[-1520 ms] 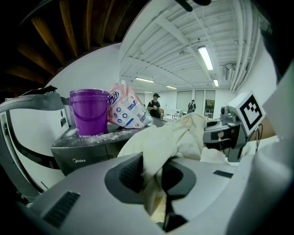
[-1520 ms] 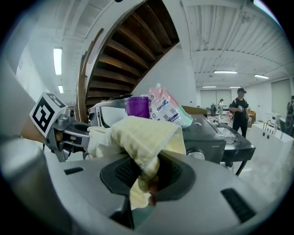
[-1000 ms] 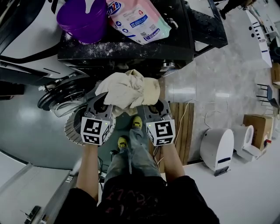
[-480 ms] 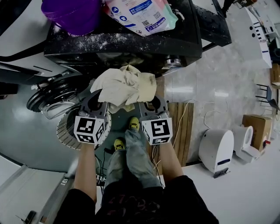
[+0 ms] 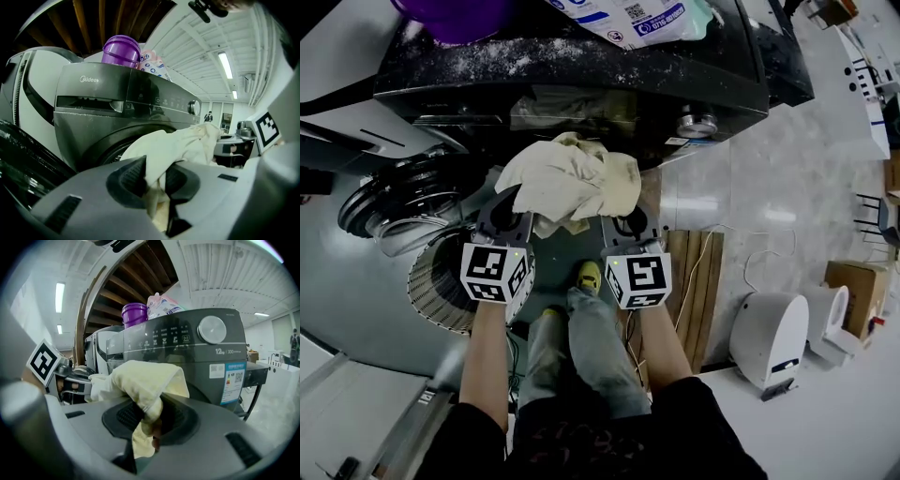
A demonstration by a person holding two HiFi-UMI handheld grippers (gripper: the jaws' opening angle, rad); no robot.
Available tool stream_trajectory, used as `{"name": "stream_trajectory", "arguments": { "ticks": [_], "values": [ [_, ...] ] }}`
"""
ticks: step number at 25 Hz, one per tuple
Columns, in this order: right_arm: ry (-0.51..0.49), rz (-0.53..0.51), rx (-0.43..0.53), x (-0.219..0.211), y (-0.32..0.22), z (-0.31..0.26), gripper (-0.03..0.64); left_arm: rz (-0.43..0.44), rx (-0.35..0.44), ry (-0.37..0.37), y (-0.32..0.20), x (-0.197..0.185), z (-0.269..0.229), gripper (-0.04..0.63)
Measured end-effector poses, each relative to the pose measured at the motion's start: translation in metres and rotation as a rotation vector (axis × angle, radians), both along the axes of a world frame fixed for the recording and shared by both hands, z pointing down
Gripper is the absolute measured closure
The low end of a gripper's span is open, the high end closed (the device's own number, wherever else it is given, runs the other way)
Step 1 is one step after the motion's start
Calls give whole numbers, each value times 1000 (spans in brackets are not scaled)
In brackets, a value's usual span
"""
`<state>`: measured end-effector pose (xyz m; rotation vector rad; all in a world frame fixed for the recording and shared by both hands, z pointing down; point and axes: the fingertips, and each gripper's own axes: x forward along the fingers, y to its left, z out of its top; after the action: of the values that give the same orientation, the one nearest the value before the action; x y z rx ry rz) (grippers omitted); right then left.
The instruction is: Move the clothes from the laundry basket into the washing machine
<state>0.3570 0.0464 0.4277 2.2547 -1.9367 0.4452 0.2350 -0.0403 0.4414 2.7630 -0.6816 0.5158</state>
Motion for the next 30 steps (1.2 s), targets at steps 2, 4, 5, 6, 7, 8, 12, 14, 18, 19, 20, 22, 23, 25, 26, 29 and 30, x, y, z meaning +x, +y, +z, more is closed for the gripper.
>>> {"name": "stream_trajectory", "arguments": {
  "ticks": [2, 4, 5, 6, 7, 8, 12, 14, 18, 19, 20, 22, 23, 25, 26, 29, 30],
  "values": [
    [-1, 2, 6, 1, -4, 14, 525, -9, 2, 6, -3, 0, 14, 528],
    [-3, 7, 16, 3, -10, 27, 525, -18, 1, 17, -8, 1, 27, 528],
    [-2, 11, 25, 4, -13, 33, 525, -25, -1, 27, -12, 2, 33, 528],
    [-1, 15, 34, 4, -17, 39, 525, -33, -2, 38, -16, 2, 39, 528],
    [0, 18, 44, 5, -22, 45, 525, -43, -2, 49, -20, 3, 45, 528],
    [2, 20, 54, 6, -26, 51, 525, -52, 1, 59, -24, 4, 50, 528],
    [15, 33, 91, 15, -39, 76, 525, -67, 31, 89, -38, 14, 73, 529],
    [4, 40, 109, 21, -48, 91, 525, -76, 38, 110, -46, 20, 86, 528],
    [4, 54, 141, 34, -69, 115, 525, -109, 47, 160, -67, 32, 106, 529],
    [11, 55, 148, 36, -74, 119, 525, -114, 48, 174, -71, 35, 110, 529],
    [16, 53, 156, 38, -78, 123, 525, -120, 51, 188, -76, 37, 114, 529],
    [25, 47, 172, 41, -88, 131, 525, -135, 64, 210, -86, 40, 120, 528],
    [32, 46, 179, 42, -92, 135, 525, -141, 71, 219, -90, 41, 124, 528],
    [44, 50, 192, 45, -98, 143, 525, -151, 80, 238, -96, 44, 130, 528],
    [46, 56, 199, 47, -101, 146, 525, -153, 83, 248, -99, 47, 132, 528],
    [62, 73, 218, 52, -112, 152, 525, -153, 93, 270, -109, 54, 138, 528],
    [71, 75, 223, 54, -116, 153, 525, -154, 93, 279, -113, 56, 139, 529]
  ]
}}
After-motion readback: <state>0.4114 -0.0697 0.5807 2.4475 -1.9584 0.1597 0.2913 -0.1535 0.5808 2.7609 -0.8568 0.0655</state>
